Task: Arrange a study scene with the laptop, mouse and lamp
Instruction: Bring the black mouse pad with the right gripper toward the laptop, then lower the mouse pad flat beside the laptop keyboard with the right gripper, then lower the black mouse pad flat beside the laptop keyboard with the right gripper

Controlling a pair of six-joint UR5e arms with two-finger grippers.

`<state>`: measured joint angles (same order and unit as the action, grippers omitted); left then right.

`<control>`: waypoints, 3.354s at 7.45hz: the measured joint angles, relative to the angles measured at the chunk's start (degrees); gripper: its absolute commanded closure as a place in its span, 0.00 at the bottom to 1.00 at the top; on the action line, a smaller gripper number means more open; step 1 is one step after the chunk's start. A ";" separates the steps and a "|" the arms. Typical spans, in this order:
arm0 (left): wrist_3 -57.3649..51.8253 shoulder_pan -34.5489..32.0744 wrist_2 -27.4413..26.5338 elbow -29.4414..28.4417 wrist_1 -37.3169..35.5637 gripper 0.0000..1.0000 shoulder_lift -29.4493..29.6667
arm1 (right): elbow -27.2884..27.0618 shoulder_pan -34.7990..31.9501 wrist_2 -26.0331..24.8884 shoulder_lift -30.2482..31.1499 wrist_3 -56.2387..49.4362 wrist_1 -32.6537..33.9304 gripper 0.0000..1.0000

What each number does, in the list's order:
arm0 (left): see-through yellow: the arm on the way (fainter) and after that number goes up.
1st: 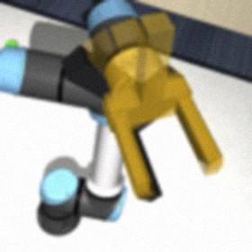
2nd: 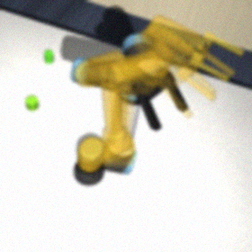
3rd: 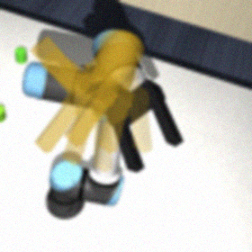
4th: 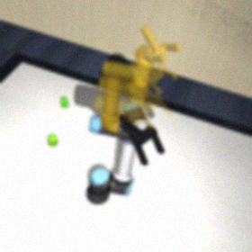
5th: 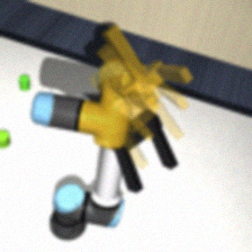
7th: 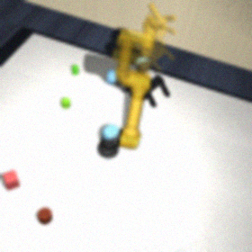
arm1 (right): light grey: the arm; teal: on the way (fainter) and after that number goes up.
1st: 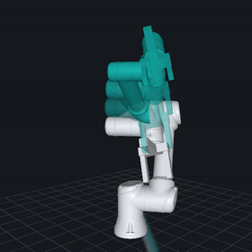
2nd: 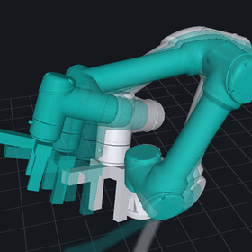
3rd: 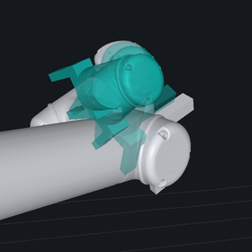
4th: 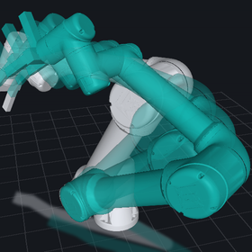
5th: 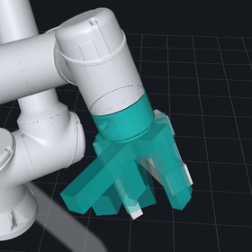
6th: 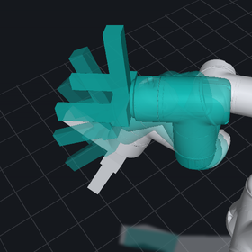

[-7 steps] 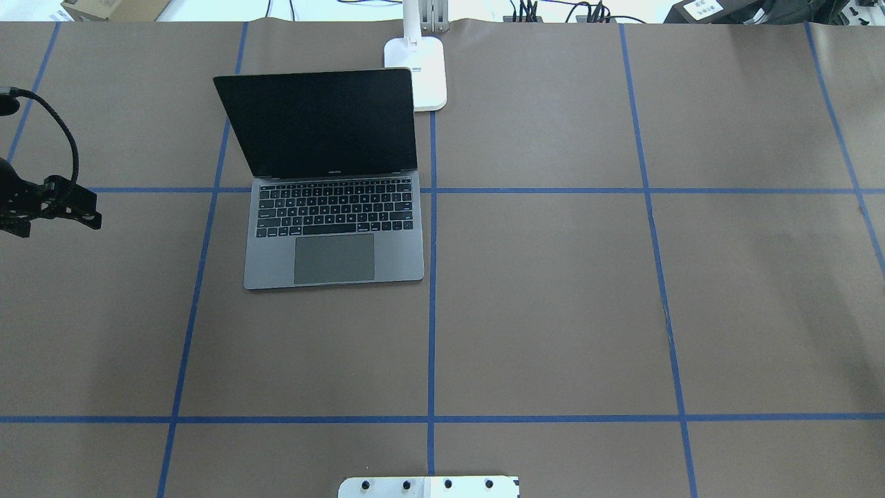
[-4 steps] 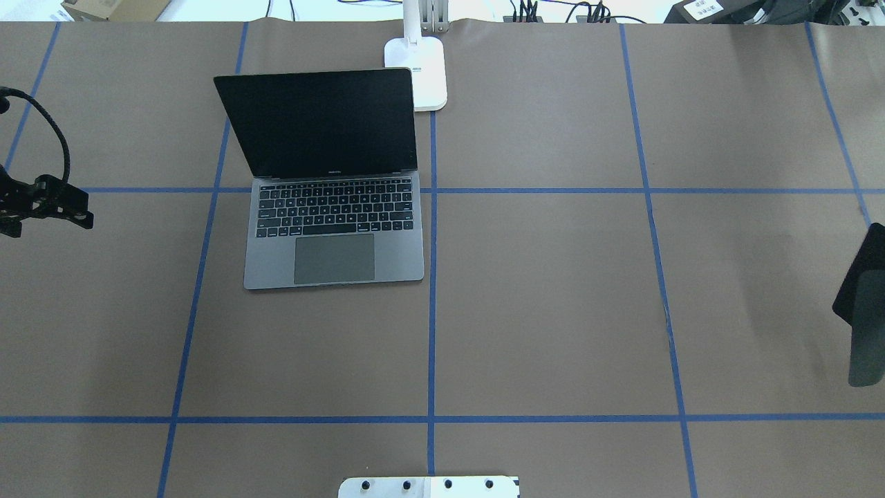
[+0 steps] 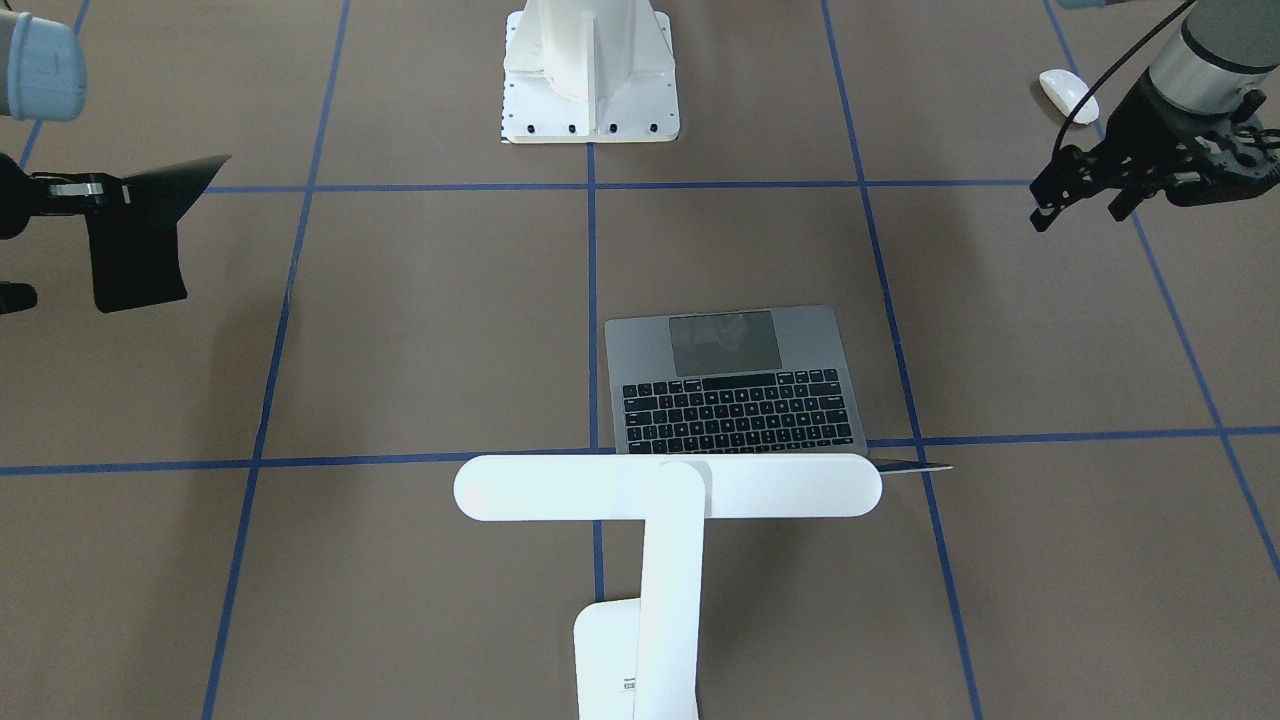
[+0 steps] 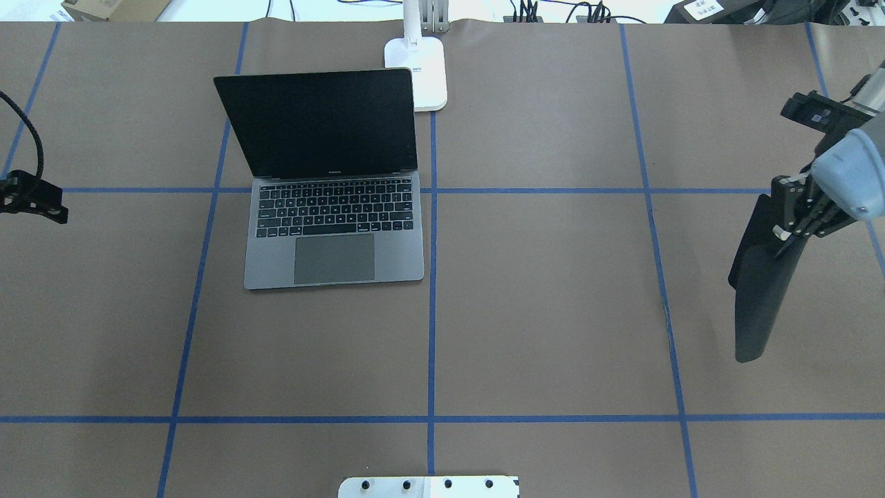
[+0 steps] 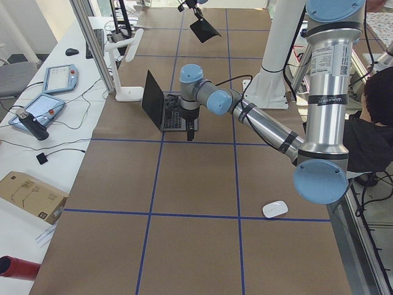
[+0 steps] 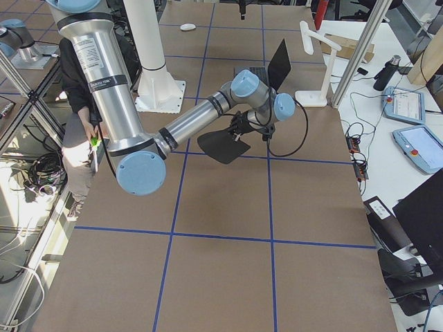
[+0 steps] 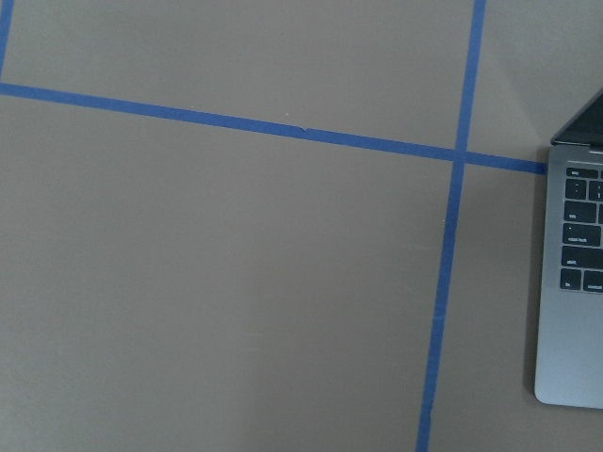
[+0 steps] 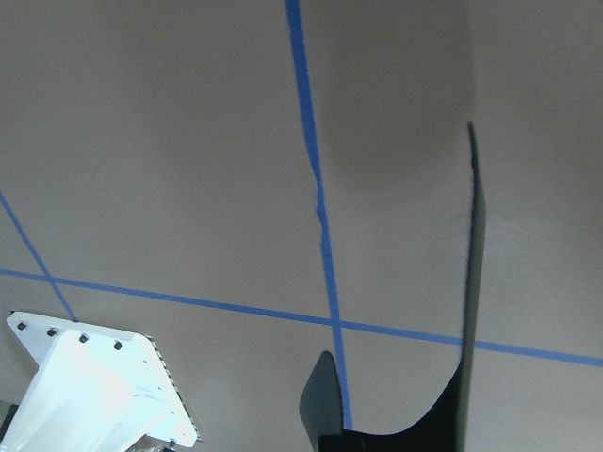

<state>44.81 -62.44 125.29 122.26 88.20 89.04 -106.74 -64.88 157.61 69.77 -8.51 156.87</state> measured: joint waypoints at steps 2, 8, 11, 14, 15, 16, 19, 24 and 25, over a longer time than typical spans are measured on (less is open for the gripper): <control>-8.38 -4.40 0.03 -2.37 -0.11 0.00 -0.76 | 1.58 4.94 0.05 -2.21 12.67 -9.65 1.00; -11.50 -6.28 -0.20 -4.39 0.05 0.00 -1.45 | 23.79 13.75 -2.94 -10.55 57.71 -64.03 1.00; -11.50 -6.64 -0.22 -5.37 0.21 0.00 -1.50 | 30.72 16.32 -7.15 -18.29 62.18 -71.21 1.00; -11.50 -6.91 -0.17 -5.82 0.22 0.00 -1.43 | 37.84 17.48 -9.75 -25.14 62.87 -74.04 1.00; -11.50 -6.95 -0.15 -5.93 0.22 0.00 -1.38 | 40.06 17.53 -9.99 -27.02 63.79 -74.18 1.00; -11.50 -6.97 -0.14 -6.01 0.22 0.00 -1.32 | 41.46 17.53 -10.08 -28.19 65.44 -74.22 1.00; -11.50 -6.99 -0.21 -6.13 0.22 0.00 -1.22 | 42.97 17.59 -10.12 -29.64 74.54 -75.40 1.00; -11.50 -7.31 -0.22 -6.27 0.14 0.00 -0.97 | 43.72 20.41 -11.25 -30.78 86.83 -79.66 1.00; -11.50 -7.37 -0.22 -6.48 0.14 0.00 -0.88 | 43.74 20.63 -11.78 -30.72 87.17 -80.45 1.00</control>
<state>33.31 -69.81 125.07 115.78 88.33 88.16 -63.00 -44.25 145.82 39.05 78.66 76.42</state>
